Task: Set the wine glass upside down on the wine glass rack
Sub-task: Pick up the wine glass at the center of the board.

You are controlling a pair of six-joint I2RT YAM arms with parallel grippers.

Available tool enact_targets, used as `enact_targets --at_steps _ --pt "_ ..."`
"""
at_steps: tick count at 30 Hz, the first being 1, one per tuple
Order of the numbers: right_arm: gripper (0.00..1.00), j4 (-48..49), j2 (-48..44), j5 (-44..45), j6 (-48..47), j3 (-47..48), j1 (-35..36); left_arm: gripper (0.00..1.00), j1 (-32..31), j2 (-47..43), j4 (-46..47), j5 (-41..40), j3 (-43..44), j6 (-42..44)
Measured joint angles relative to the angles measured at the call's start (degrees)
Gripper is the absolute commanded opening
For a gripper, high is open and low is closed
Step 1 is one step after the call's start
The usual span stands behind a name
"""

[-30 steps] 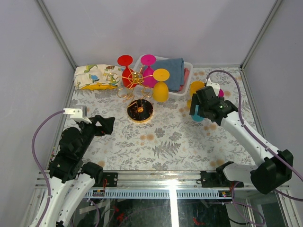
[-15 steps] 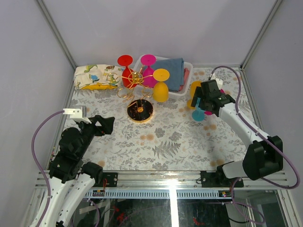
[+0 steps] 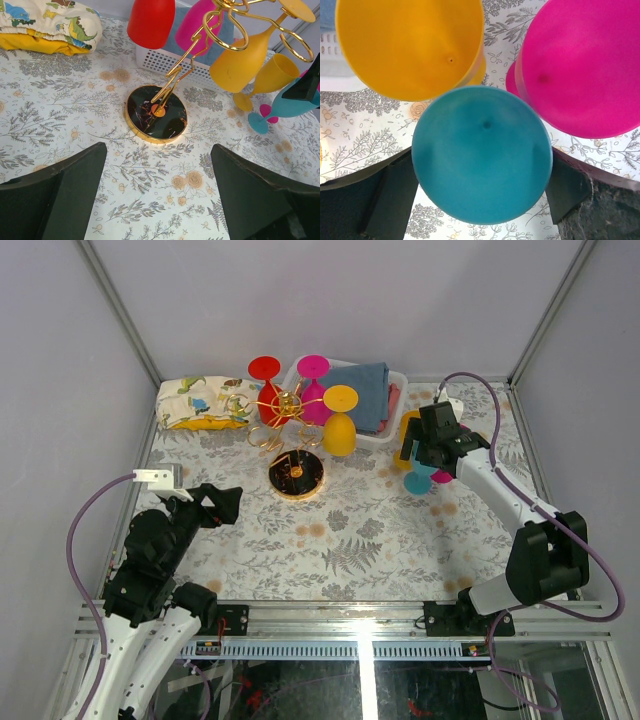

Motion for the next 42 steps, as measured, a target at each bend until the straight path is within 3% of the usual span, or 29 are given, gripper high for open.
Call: enact_targets --at_steps 18,26,32,42 --pt "0.75 0.44 -0.85 2.45 -3.37 -0.31 0.00 0.86 0.00 0.00 0.00 0.02 0.00 0.00" --pt "0.64 -0.31 -9.62 -0.70 -3.37 -4.55 0.00 0.86 0.00 0.00 0.00 0.02 0.00 0.00" --pt "0.63 -1.46 -14.69 -4.70 -3.34 -6.45 0.72 0.86 0.00 0.00 -0.02 0.02 0.00 0.00" --pt "0.63 -4.55 -17.44 -5.22 -3.32 -6.99 12.79 0.87 0.00 -1.55 -0.90 -1.75 0.46 -0.59"
